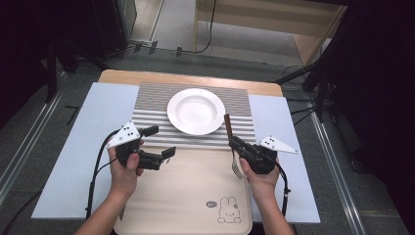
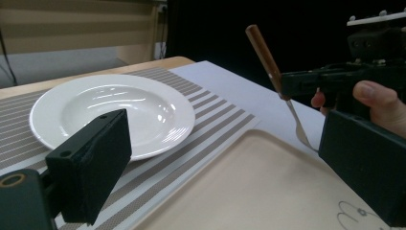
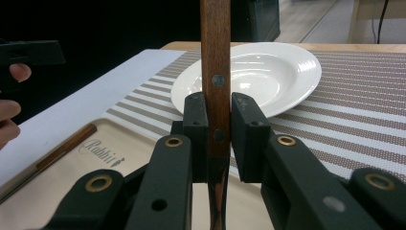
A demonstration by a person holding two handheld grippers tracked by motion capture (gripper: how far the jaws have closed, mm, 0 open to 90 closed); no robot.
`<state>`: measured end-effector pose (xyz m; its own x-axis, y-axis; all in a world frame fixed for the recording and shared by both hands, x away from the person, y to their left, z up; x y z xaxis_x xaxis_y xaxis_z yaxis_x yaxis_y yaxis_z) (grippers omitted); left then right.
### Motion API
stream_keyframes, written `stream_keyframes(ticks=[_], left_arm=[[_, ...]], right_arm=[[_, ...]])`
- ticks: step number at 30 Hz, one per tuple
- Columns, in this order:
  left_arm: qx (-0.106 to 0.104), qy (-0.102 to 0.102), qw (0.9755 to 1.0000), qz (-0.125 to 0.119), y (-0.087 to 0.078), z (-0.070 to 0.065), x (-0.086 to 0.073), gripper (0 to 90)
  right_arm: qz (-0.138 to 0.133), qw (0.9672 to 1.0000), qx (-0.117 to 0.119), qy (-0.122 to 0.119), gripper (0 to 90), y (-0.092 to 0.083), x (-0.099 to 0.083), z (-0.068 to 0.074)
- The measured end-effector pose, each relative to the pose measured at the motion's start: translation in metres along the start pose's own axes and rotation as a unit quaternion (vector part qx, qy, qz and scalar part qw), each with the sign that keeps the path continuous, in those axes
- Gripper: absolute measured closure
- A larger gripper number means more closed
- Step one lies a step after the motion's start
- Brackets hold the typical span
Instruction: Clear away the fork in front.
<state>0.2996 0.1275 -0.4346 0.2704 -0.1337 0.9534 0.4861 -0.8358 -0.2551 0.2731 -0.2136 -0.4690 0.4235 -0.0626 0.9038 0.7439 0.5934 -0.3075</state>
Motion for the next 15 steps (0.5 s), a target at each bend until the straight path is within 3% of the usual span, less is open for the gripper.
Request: stream_keyframes(ticks=[7, 9, 10, 15], left_arm=[[-0.021, -0.019, 0.9996, -0.001, 0.013, -0.004, 0.005, 4.2], [-0.012, -0.031, 0.9994, 0.003, 0.018, -0.005, 0.007, 12.3], [-0.018, -0.032, 0.9993, 0.004, 0.020, -0.006, 0.008, 14.0], [-0.021, -0.036, 0.9991, 0.013, 0.032, -0.012, 0.013, 17.2]], right_arm=[[-0.006, 0.9999, 0.007, -0.006, 76.6, 0.000, -0.004, 0.008], [-0.005, 0.9999, 0.009, -0.008, 76.6, 0.001, -0.005, 0.011], [-0.004, 0.9999, 0.010, -0.009, 76.6, 0.002, -0.006, 0.012], [-0.005, 0.9998, 0.014, -0.013, 76.6, 0.004, -0.008, 0.018]])
Point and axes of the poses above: each handheld gripper's, and its own axes: y roughly forward along the jaws, x roughly out of its top, z roughly to its left, the point moved 2 cm from there along y, roughly forward along the jaws, and after that the axes turned 1 degree about y, right-handed, at the moved point
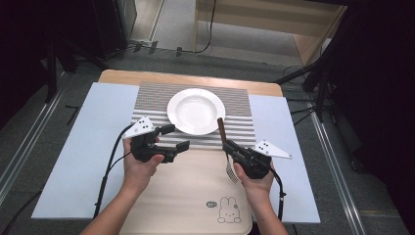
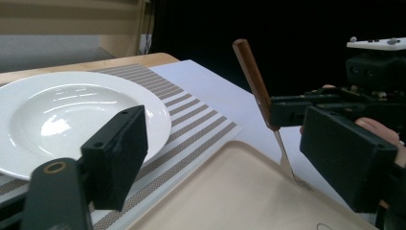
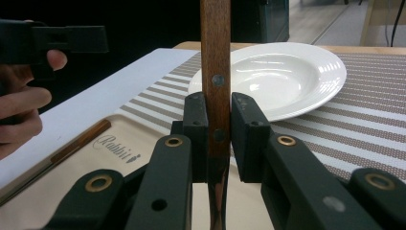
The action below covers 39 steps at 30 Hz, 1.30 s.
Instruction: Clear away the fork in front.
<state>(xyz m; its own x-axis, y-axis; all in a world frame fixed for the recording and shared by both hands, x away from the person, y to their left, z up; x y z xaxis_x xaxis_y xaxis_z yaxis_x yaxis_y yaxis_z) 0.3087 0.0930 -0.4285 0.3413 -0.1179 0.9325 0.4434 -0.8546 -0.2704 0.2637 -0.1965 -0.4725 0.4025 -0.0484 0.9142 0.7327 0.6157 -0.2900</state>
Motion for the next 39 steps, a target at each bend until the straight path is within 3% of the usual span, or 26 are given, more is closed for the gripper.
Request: stream_keyframes(ticks=[14, 23, 25, 27, 35, 39], left_arm=[[-0.003, -0.010, 0.9999, 0.009, 0.029, -0.018, 0.007, 45.1], [-0.024, -0.023, 0.9993, 0.014, 0.040, -0.023, 0.009, 47.2], [-0.032, -0.038, 0.9987, 0.014, 0.042, -0.024, 0.010, 47.2], [-0.032, -0.050, 0.9982, 0.013, 0.044, -0.024, 0.011, 49.3], [-0.030, -0.058, 0.9977, 0.021, 0.052, -0.027, 0.012, 51.1], [-0.025, -0.071, 0.9968, 0.026, 0.055, -0.027, 0.011, 52.7]], right_arm=[[-0.007, 0.9998, 0.011, -0.013, 76.6, 0.003, -0.002, 0.013], [-0.011, 0.9994, 0.019, -0.026, 76.6, 0.005, -0.002, 0.022], [-0.011, 0.9993, 0.020, -0.029, 76.6, 0.006, -0.002, 0.023], [-0.010, 0.9993, 0.021, -0.030, 76.6, 0.006, -0.003, 0.024], [-0.011, 0.9989, 0.024, -0.039, 76.6, 0.008, -0.004, 0.031], [-0.013, 0.9987, 0.025, -0.043, 76.6, 0.009, -0.004, 0.033]])
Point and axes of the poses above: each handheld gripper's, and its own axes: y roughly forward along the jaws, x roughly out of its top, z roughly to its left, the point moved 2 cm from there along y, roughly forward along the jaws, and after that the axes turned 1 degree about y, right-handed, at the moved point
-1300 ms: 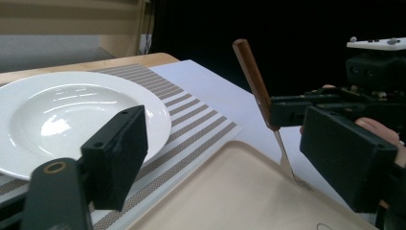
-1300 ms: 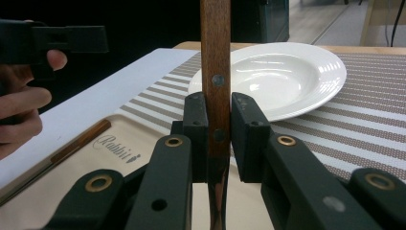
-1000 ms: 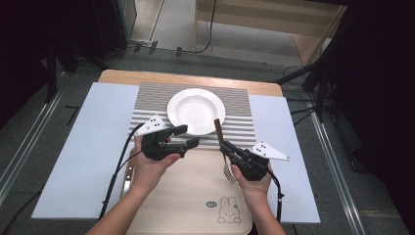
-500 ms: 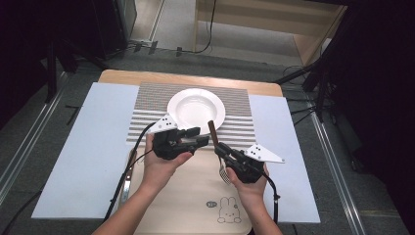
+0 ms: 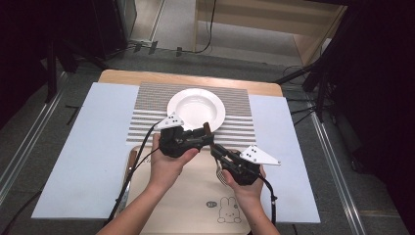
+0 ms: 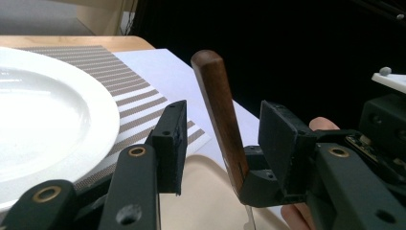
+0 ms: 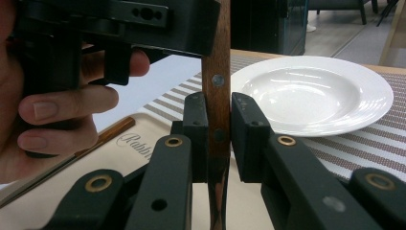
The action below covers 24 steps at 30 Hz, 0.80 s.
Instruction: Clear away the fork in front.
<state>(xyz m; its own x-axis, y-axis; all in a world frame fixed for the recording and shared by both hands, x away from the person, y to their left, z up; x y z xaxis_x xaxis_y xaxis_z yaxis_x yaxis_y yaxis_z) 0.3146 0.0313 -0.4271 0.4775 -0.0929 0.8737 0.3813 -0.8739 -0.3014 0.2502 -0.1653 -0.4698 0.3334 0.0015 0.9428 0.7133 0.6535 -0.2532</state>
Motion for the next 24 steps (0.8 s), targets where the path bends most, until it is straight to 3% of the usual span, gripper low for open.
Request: stream_keyframes(ticks=[7, 12, 17, 18, 22, 24], left_arm=[[-0.009, -0.031, 0.9994, 0.013, 0.006, 0.003, -0.002, 60.7], [-0.037, -0.053, 0.9978, 0.016, 0.008, 0.004, -0.002, 75.0], [-0.027, -0.041, 0.9986, 0.018, 0.006, 0.004, -0.001, 78.4], [-0.024, -0.037, 0.9989, 0.018, 0.004, 0.005, 0.000, 78.5], [-0.020, -0.033, 0.9992, 0.011, -0.004, 0.009, 0.002, 78.8], [-0.022, -0.031, 0.9992, 0.007, -0.008, 0.010, 0.003, 78.9]], right_arm=[[-0.002, 1.0000, -0.001, -0.003, 76.6, 0.001, -0.001, 0.002], [-0.002, 1.0000, -0.003, -0.005, 76.5, 0.001, -0.001, 0.002], [-0.010, 0.9999, -0.004, -0.012, 74.6, 0.005, -0.003, 0.002], [-0.013, 0.9998, -0.003, -0.012, 67.4, 0.005, -0.003, 0.001], [-0.030, 0.9993, -0.001, -0.023, 53.8, 0.003, -0.001, -0.003], [-0.047, 0.9981, -0.010, -0.040, 46.7, 0.002, -0.001, -0.007]])
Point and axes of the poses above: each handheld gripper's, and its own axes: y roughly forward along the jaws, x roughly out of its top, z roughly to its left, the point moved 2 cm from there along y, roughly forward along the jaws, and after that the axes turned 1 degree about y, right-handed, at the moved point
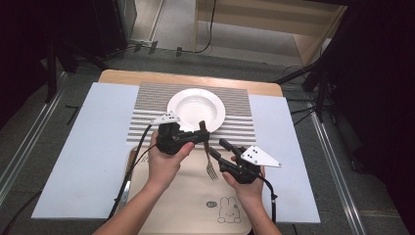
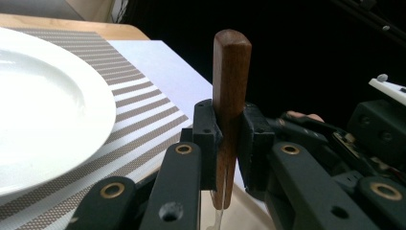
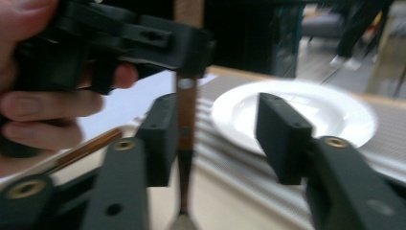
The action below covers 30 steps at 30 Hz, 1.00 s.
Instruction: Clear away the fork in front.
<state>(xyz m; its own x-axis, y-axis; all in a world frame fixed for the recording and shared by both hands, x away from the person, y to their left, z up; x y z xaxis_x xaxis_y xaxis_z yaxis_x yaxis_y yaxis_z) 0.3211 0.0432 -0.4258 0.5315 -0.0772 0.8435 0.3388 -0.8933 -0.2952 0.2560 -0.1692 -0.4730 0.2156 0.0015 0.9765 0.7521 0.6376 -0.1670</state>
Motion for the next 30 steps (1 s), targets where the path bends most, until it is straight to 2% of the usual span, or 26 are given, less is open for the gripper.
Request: stream_keyframes(ticks=[2, 8, 12, 14, 15, 17, 18, 20, 23, 28, 30], left_arm=[[0.001, 0.003, 1.0000, -0.003, -0.004, 0.000, 0.001, 79.0], [-0.001, 0.010, 0.9999, -0.006, -0.020, 0.005, 0.000, 79.3], [-0.004, 0.007, 0.9999, -0.007, -0.030, 0.008, -0.002, 79.4], [-0.007, 0.006, 0.9999, -0.007, -0.034, 0.009, -0.002, 79.4], [-0.007, 0.006, 0.9999, -0.007, -0.036, 0.009, -0.003, 79.4], [-0.009, 0.008, 0.9999, -0.006, -0.041, 0.010, -0.004, 79.5], [-0.006, 0.009, 0.9999, -0.006, -0.043, 0.010, -0.004, 79.5], [-0.002, 0.014, 0.9999, -0.007, -0.048, 0.011, -0.005, 79.5], [-0.004, 0.013, 0.9999, -0.010, -0.054, 0.012, -0.006, 79.6], [-0.010, 0.008, 0.9999, -0.011, -0.062, 0.014, -0.009, 79.6], [-0.011, 0.008, 0.9999, -0.008, -0.065, 0.014, -0.010, 79.7]], right_arm=[[-0.004, 0.9998, -0.016, -0.014, 44.8, -0.001, -0.001, -0.005], [0.018, 0.9982, -0.057, 0.009, 32.7, -0.011, -0.008, -0.021], [0.022, 0.9971, -0.072, 0.014, 19.2, -0.021, -0.010, -0.031], [0.020, 0.9966, -0.078, 0.017, 15.3, -0.026, -0.011, -0.037], [0.020, 0.9963, -0.081, 0.020, 9.5, -0.029, -0.012, -0.039], [0.020, 0.9959, -0.085, 0.021, 7.3, -0.035, -0.014, -0.045], [0.023, 0.9954, -0.090, 0.024, 0.0, -0.038, -0.015, -0.047], [0.022, 0.9951, -0.092, 0.027, 0.0, -0.044, -0.017, -0.052], [0.031, 0.9927, -0.116, 0.014, 0.0, -0.052, -0.022, -0.060], [0.031, 0.9890, -0.142, 0.026, 0.0, -0.070, -0.028, -0.076], [0.030, 0.9885, -0.146, 0.026, 0.0, -0.077, -0.030, -0.080]])
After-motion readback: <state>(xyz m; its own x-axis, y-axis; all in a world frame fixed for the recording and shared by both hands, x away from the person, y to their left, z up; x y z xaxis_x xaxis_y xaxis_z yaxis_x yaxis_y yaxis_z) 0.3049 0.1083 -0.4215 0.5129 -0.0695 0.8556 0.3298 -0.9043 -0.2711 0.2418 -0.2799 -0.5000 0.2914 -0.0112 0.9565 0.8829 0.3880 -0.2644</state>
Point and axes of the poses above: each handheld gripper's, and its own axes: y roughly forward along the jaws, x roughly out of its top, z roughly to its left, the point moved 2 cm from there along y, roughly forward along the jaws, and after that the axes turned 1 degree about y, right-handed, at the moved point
